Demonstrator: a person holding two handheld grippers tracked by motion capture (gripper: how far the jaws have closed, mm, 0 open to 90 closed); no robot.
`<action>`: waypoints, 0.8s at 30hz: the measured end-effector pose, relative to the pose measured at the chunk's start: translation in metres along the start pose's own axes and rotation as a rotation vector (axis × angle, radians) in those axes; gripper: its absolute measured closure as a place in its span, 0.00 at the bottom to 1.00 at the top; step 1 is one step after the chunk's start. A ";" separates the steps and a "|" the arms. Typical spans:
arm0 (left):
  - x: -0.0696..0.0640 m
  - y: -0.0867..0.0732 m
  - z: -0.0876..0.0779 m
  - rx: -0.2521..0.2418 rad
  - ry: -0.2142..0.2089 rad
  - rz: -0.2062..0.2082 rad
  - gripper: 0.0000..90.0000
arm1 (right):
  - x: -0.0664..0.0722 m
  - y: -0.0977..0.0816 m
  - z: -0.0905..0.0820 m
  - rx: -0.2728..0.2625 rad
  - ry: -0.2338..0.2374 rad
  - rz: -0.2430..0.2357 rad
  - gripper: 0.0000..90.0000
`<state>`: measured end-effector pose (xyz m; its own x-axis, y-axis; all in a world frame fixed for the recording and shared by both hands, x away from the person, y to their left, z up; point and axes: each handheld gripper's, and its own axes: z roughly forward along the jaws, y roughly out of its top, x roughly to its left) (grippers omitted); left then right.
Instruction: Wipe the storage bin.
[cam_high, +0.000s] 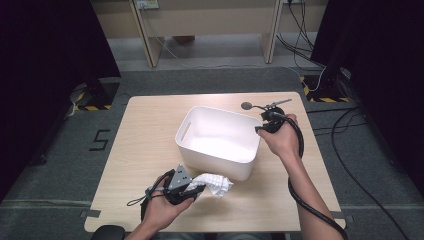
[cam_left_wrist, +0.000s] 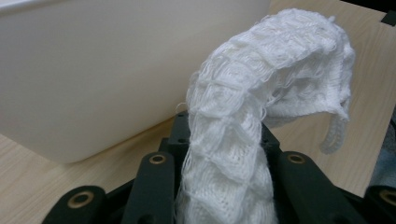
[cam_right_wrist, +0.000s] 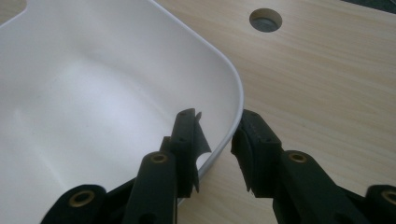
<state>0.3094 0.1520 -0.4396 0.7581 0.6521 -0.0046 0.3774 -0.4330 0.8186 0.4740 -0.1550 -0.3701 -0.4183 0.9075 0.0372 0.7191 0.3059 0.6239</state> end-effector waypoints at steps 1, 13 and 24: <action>0.000 0.000 0.000 0.000 -0.001 0.000 0.76 | 0.000 0.000 0.001 0.003 -0.004 -0.006 0.78; 0.000 0.001 0.000 0.006 -0.002 0.009 0.76 | 0.003 0.005 0.004 0.006 -0.007 -0.034 0.81; -0.003 0.002 0.002 0.004 -0.008 0.009 0.76 | 0.017 0.009 0.009 0.010 0.017 -0.069 0.87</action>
<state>0.3088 0.1483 -0.4389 0.7656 0.6433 -0.0014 0.3727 -0.4418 0.8161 0.4785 -0.1346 -0.3706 -0.4762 0.8793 0.0074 0.6937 0.3705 0.6176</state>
